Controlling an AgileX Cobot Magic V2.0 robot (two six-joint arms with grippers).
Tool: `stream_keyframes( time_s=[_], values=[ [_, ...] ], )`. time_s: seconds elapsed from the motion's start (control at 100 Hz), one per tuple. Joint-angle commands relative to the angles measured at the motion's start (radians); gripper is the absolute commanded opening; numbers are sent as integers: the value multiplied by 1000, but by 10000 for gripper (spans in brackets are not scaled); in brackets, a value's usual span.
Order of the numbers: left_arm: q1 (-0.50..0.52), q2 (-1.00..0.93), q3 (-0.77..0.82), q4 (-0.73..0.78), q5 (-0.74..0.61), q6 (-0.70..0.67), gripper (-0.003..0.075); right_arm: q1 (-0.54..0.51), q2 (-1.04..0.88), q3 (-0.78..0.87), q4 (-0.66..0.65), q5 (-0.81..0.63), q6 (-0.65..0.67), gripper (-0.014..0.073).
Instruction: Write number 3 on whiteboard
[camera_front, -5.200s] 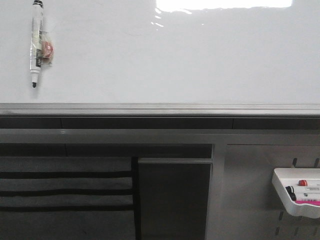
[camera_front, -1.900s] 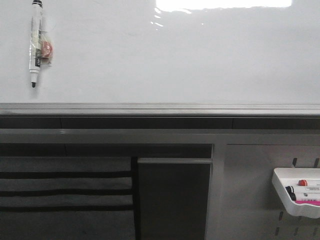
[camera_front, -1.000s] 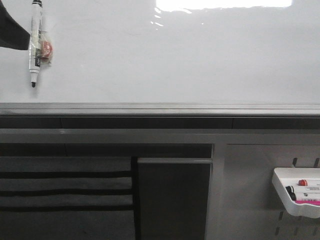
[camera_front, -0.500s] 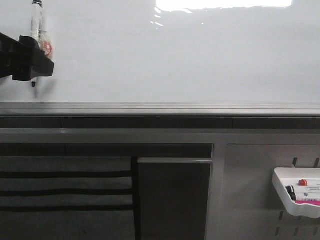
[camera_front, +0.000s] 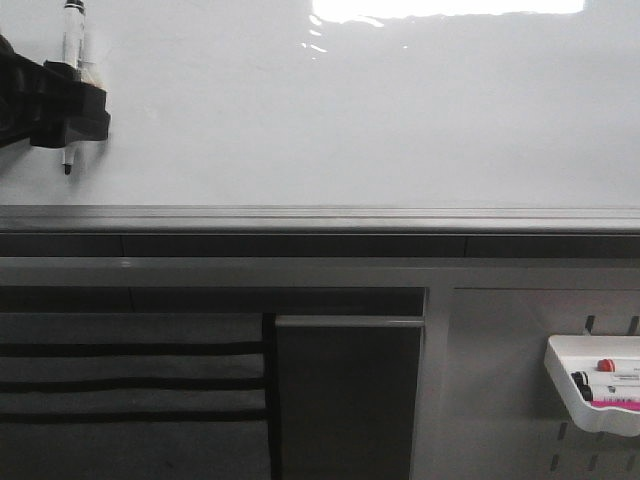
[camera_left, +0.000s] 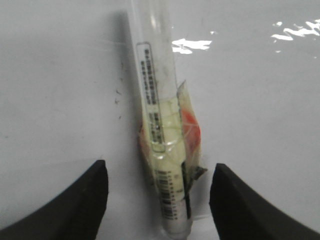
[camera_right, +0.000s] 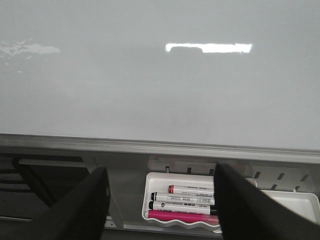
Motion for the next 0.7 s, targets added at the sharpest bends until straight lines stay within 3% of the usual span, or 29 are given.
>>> stream_keyframes(
  time_s=[0.0, 0.25, 0.49, 0.69],
  values=[
    [-6, -13, -44, -8, -24, 1, 400, 3, 13, -36, 2, -75, -8, 407],
    [-6, -5, -95, -8, 58, 1, 375, 3, 13, -36, 2, -68, -8, 407],
    [-6, -5, -99, -8, 137, 1, 111, 3, 13, -36, 2, -59, -8, 407],
    [-6, -21, -99, -8, 142, 1, -20, 3, 13, -36, 2, -59, -8, 407]
  ],
)
